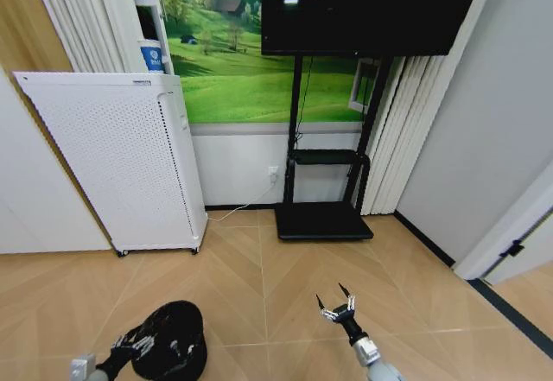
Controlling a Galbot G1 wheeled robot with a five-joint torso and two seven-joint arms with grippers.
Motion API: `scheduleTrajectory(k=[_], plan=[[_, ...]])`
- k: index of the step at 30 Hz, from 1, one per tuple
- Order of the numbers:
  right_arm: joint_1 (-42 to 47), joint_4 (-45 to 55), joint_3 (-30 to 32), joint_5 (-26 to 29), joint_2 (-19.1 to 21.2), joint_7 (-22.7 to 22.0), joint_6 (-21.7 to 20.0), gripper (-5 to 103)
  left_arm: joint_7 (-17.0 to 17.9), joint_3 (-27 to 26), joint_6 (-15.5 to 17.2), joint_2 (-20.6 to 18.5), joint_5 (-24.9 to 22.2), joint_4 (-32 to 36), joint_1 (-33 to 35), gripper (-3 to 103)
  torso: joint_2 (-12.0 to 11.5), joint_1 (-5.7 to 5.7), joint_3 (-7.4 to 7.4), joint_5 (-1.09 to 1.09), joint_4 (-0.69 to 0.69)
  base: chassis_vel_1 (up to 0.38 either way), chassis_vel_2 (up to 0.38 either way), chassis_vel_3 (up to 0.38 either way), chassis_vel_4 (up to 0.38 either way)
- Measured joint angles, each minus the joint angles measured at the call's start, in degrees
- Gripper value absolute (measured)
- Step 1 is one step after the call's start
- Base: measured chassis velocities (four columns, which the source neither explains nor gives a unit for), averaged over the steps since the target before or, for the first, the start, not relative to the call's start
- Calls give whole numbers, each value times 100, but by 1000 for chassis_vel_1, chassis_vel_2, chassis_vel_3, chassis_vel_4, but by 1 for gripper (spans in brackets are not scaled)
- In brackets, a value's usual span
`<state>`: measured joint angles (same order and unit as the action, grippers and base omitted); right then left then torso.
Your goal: Pick up the trash bin and place the garbage on the floor into it.
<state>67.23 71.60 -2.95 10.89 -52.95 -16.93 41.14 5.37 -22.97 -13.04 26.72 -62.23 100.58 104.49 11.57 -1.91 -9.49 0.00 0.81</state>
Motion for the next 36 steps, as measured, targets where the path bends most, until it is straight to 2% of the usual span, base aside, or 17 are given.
scheduleTrajectory(k=[1,2,4,7,9,13,15,16,21,29,36], plan=[[0,0,0,0,0,0,0,100,0,0,0,0,0,0,0,88,0,0,0,0,0,0,0,0,0],[42,54,57,-11,23,-13,-2,100,-4,-54,3,2,11,47,61,97,0,0,0,0,0,0,0,0,0],[102,148,127,-19,51,-51,-5,100,-2,-161,10,-5,10,123,159,99,0,0,0,0,0,0,0,0,0],[144,223,184,-20,75,-81,-11,100,8,-331,14,-34,-13,232,306,99,0,0,0,-1,0,0,0,0,0],[190,382,315,-4,154,-161,-26,100,93,-845,32,-148,-124,526,724,100,0,0,0,2,0,0,0,0,0],[205,570,449,101,276,-294,-105,100,196,-1221,36,-237,-229,725,938,100,0,0,0,1,0,0,0,0,0],[205,722,559,200,417,-387,-165,100,361,-1493,35,-271,-319,908,1051,100,0,0,0,1,1,0,0,0,0],[221,825,676,276,542,-430,-197,100,475,-1682,35,-266,-367,1063,1155,100,0,0,0,1,0,0,0,0,0],[373,1020,1054,577,862,-463,-242,100,689,-1982,39,-65,-397,1305,1268,100,0,0,0,1,0,0,0,0,0],[796,1048,1642,965,1178,-263,-97,100,823,-2006,66,103,-425,1457,1228,100,0,0,0,0,1,0,0,0,0],[971,1010,1867,1051,1195,-121,74,100,921,-1920,115,106,-427,1493,1166,100,0,-1,-1,1,1,6,-6,-6,10]])
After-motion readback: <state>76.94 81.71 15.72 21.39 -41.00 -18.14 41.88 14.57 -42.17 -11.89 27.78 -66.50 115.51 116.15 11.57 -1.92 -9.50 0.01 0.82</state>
